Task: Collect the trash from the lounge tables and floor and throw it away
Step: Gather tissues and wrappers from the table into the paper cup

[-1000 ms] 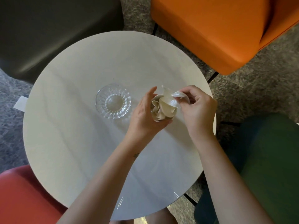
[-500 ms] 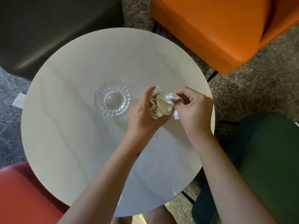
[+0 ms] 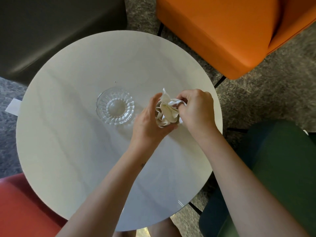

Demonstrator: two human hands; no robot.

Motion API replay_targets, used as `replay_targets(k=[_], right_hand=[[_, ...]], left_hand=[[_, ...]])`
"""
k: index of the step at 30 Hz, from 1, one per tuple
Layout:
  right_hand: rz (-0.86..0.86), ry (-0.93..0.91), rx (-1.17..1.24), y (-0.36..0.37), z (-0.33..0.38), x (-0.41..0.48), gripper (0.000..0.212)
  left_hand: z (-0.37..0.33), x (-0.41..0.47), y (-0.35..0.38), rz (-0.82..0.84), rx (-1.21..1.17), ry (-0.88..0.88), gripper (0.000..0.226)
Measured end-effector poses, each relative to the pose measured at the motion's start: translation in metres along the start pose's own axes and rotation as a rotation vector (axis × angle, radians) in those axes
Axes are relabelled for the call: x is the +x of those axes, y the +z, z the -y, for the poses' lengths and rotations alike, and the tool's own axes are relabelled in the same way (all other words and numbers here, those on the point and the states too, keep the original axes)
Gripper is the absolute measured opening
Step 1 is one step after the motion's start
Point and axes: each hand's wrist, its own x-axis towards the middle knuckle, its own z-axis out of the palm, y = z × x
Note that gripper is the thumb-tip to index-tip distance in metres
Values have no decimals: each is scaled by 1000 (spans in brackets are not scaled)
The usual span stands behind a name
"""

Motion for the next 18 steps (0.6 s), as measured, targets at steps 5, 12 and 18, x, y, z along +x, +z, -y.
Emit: replay_targets(k=[5, 12, 18], right_hand=[[-20, 76, 82, -7, -5, -7, 5], [-217, 195, 284, -16, 2, -14, 9], [-173, 183, 279, -13, 14, -22, 6]], left_hand=[[-1, 0, 2, -25, 7, 14, 80], [4, 0, 4, 26, -35, 26, 74], [9, -6, 2, 31, -68, -2, 68]])
